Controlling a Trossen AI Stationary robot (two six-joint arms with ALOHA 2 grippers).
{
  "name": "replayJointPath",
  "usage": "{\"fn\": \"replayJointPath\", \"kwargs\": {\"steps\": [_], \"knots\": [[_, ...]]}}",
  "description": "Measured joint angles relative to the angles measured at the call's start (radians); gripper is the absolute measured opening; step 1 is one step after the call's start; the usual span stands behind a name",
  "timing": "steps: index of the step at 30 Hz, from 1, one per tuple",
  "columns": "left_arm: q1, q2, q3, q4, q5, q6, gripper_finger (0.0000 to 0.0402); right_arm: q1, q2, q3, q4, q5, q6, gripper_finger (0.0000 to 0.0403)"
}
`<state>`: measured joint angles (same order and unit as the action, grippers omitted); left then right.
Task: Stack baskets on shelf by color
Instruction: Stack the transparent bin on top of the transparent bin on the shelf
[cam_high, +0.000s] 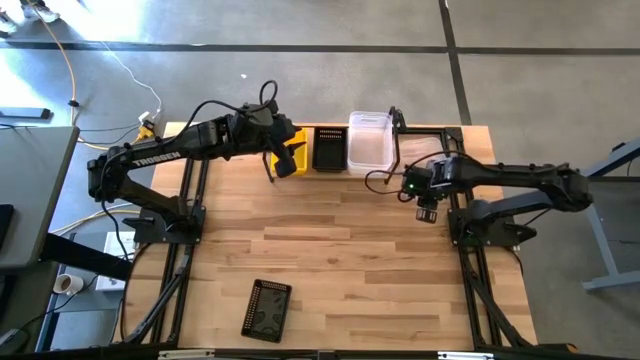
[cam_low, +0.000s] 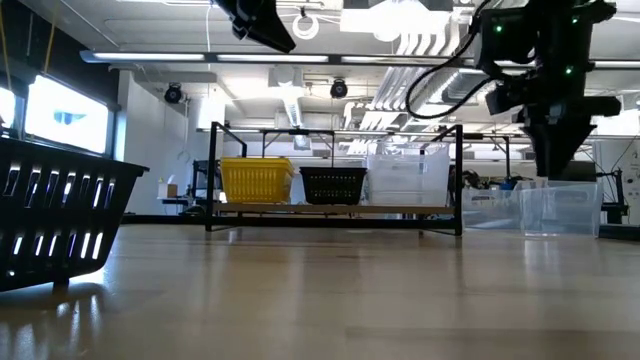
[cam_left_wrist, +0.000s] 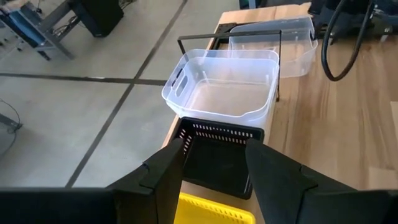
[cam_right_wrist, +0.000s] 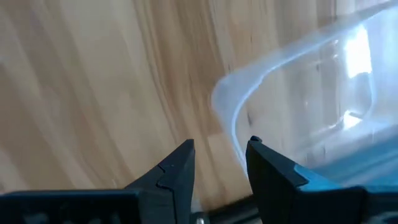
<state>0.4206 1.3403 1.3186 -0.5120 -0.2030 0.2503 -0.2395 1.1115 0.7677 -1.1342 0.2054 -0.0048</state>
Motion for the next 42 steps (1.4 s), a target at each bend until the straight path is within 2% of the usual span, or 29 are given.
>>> {"fn": "replayJointPath", "kwargs": {"steps": [9,23,28,33,42], "knots": [[0.000,0.000,0.000,0.000,0.000,0.026,0.0164,-0.067,0.143,-0.005,0.021,0.003,-0.022,0.0129],[0.000,0.000,0.000,0.000,-0.003,0.095,0.0164,-0.070,0.362,-0.005,0.063,0.000,-0.056,0.0126],[0.000,0.000,0.000,0.000,-0.003,0.128,0.0164,-0.070,0.408,-0.005,0.064,0.000,-0.045,0.0089],[0.000,0.000,0.000,0.000,-0.025,0.128,0.0164,-0.069,0.411,-0.004,0.039,-0.007,-0.012,0.0015],[0.000,0.000,0.000,0.000,-0.029,0.119,0.0164,-0.017,0.405,0.074,-0.086,-0.013,0.127,0.0003]]}}
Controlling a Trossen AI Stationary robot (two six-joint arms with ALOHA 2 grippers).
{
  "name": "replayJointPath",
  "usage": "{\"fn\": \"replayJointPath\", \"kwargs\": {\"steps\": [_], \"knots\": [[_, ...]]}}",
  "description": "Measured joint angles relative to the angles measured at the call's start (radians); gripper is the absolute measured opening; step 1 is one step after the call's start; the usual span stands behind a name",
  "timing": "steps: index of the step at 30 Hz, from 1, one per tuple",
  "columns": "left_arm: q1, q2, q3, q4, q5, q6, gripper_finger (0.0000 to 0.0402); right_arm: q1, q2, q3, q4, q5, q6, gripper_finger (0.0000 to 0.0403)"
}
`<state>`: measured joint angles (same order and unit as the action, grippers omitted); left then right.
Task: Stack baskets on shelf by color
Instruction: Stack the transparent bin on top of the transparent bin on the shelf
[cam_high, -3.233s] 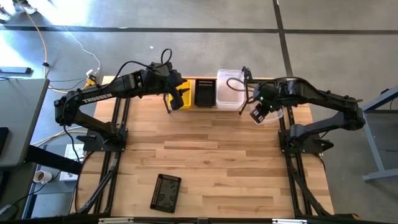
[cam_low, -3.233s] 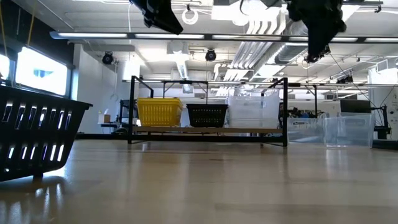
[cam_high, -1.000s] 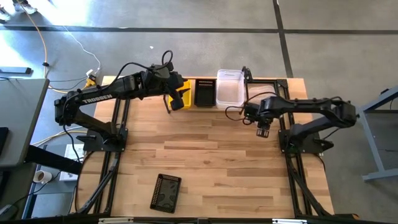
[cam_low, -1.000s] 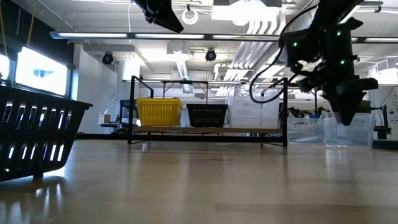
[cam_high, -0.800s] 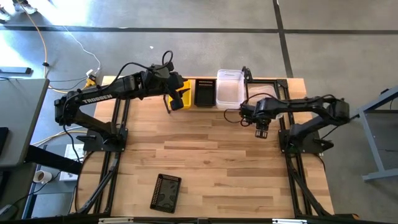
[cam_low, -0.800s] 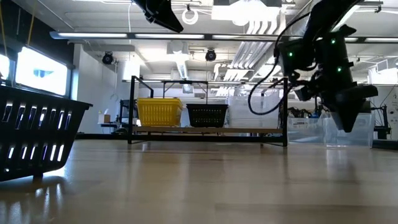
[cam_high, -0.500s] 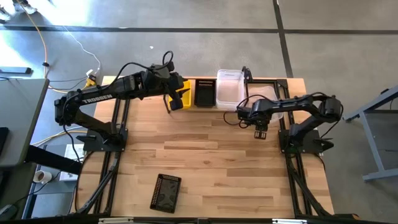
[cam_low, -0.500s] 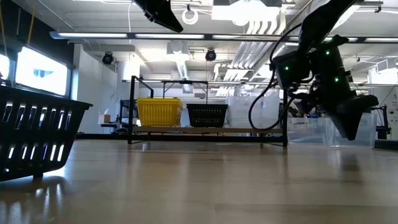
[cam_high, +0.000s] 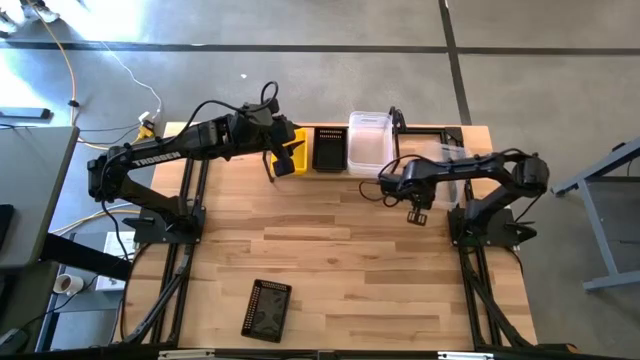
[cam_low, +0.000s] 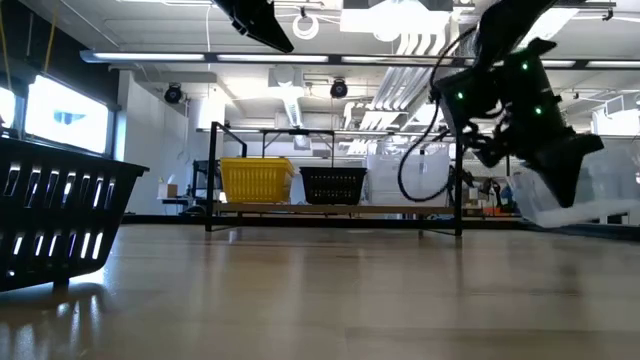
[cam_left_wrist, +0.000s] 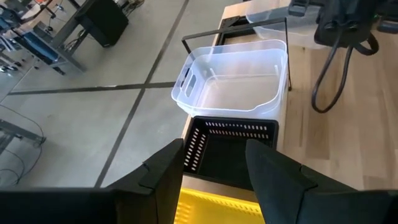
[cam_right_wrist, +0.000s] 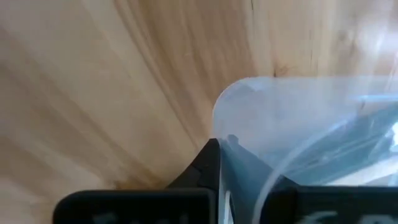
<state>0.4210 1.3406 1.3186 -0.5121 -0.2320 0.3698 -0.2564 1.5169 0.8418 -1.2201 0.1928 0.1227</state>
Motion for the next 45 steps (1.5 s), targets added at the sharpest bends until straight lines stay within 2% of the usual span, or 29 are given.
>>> {"fn": "replayJointPath", "kwargs": {"steps": [12,19,23,27,33,40,45], "knots": [[0.000,0.000,0.000,-0.003,0.000,-0.029,0.0164,0.097,0.000,0.260,-0.235,0.013,0.214,0.0000],[0.000,0.000,0.000,-0.023,0.000,-0.030,0.0164,0.128,-0.001,0.410,-0.349,0.013,0.249,0.0000],[0.000,0.000,0.000,-0.048,0.009,-0.027,0.0163,0.128,-0.003,0.493,-0.351,0.013,0.265,0.0000],[0.000,0.000,0.000,-0.080,0.009,-0.053,0.0163,0.128,-0.006,0.596,-0.352,0.026,0.262,0.0000],[0.000,0.000,0.000,-0.098,0.009,-0.071,0.0161,0.121,-0.006,0.753,-0.350,0.099,0.230,0.0000],[0.000,0.000,0.000,-0.098,0.009,-0.083,0.0161,0.070,-0.006,0.906,-0.351,0.185,0.106,0.0000],[0.000,0.000,0.000,-0.098,0.009,-0.106,0.0161,0.016,-0.006,1.005,-0.309,0.296,-0.007,0.0000]]}}
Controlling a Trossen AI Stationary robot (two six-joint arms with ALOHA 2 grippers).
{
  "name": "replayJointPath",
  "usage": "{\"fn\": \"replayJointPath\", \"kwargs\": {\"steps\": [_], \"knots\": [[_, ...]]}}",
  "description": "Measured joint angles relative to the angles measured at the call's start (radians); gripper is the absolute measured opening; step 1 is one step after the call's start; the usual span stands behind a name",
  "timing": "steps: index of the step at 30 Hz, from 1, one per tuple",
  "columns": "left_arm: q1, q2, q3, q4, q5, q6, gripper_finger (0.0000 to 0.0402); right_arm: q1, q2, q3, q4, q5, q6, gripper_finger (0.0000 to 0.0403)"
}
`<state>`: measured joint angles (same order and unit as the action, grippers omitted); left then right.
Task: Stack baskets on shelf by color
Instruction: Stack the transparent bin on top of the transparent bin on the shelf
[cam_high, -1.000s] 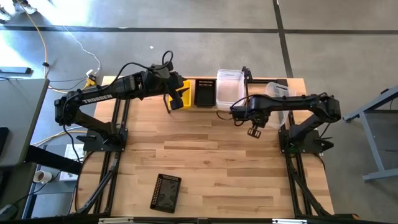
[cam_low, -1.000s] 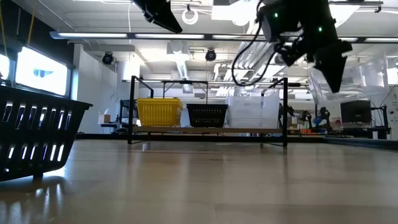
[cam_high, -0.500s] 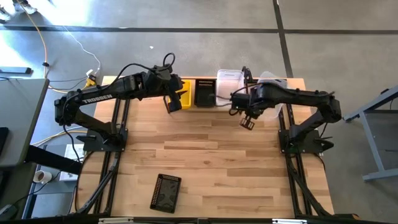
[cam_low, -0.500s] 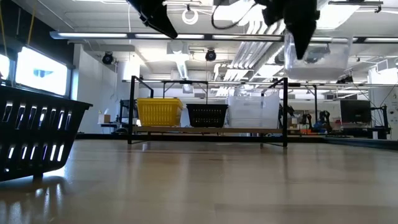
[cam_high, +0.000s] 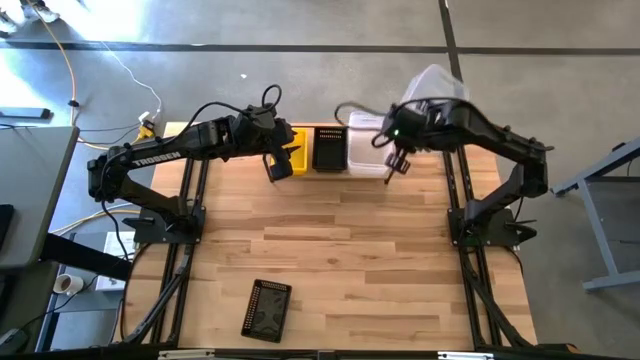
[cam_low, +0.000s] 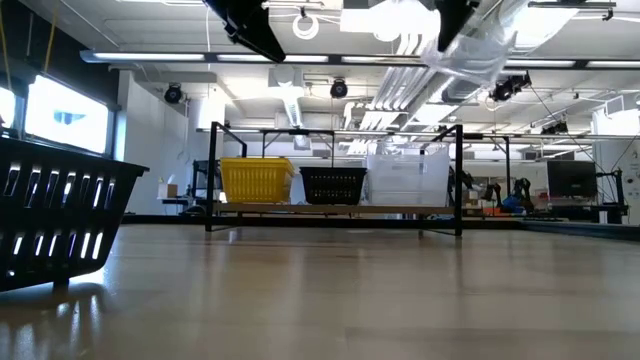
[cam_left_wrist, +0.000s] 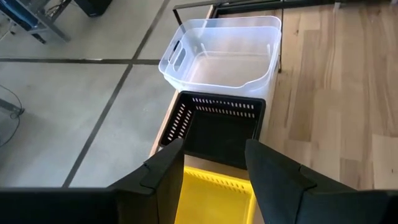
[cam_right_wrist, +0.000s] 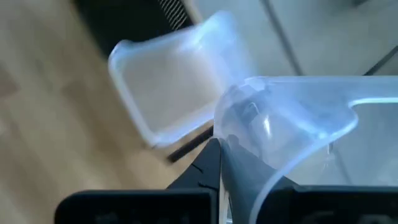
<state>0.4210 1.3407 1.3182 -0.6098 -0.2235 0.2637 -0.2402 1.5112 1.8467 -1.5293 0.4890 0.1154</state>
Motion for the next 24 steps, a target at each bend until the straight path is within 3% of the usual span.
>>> {"fn": "replayJointPath", "kwargs": {"steps": [6,10,24], "knots": [[0.000,0.000,0.000,0.000,0.000,0.000,0.0162,-0.067,0.002,0.070,0.186,0.024,-0.202,0.0000],[0.000,0.000,0.000,0.000,0.000,0.000,0.0159,-0.108,0.031,0.105,0.254,-0.020,-0.286,0.0000],[0.000,0.000,0.000,0.000,0.000,-0.002,0.0159,-0.099,0.228,0.139,0.126,-0.216,-0.352,0.0000]]}}
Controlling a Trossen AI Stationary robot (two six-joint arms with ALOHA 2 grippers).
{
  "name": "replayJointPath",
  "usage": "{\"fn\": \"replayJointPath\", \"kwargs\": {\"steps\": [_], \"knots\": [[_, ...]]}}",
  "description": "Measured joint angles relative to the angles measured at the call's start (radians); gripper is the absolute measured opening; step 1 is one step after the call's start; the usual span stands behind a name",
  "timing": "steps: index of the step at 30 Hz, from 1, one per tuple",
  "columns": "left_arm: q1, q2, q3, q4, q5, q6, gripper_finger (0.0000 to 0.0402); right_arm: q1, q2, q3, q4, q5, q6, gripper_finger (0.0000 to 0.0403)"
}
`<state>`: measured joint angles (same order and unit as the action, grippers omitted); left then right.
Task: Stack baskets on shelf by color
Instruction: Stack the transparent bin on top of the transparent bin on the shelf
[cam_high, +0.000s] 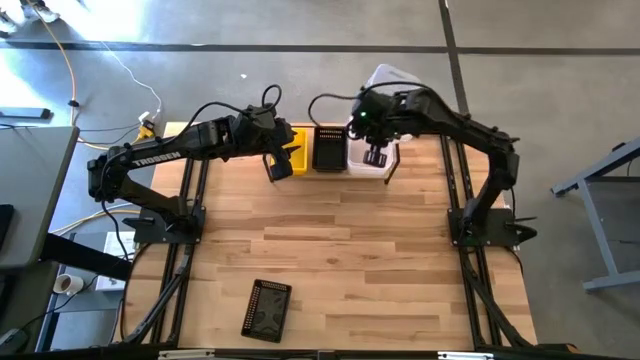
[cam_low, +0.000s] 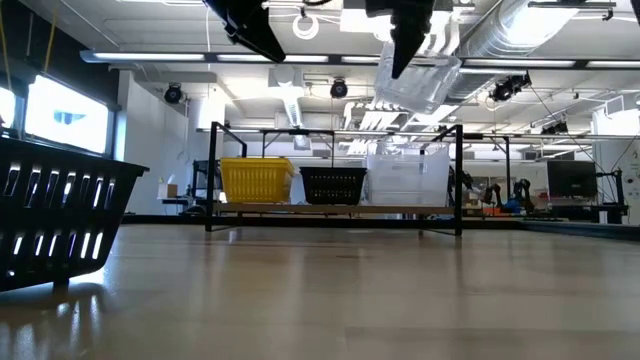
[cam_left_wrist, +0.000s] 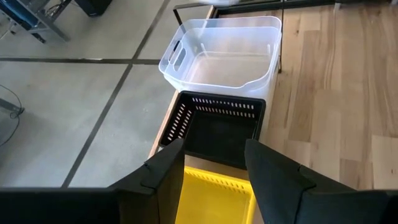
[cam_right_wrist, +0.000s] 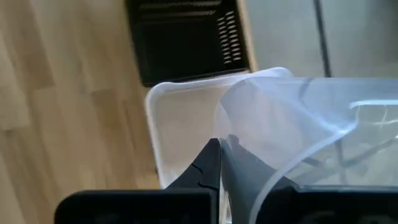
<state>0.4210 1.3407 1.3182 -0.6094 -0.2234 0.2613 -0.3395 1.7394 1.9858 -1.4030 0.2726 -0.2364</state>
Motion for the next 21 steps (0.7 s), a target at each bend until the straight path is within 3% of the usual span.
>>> {"fn": "replayJointPath", "kwargs": {"steps": [8,21], "knots": [[0.000,0.000,0.000,0.000,0.000,0.000,0.0159,0.038,0.070,0.000,-0.031,-0.094,-0.031,0.0000],[0.000,0.000,0.000,-0.008,-0.001,0.002,0.0159,0.047,0.184,0.000,-0.080,-0.111,0.034,0.0000]]}}
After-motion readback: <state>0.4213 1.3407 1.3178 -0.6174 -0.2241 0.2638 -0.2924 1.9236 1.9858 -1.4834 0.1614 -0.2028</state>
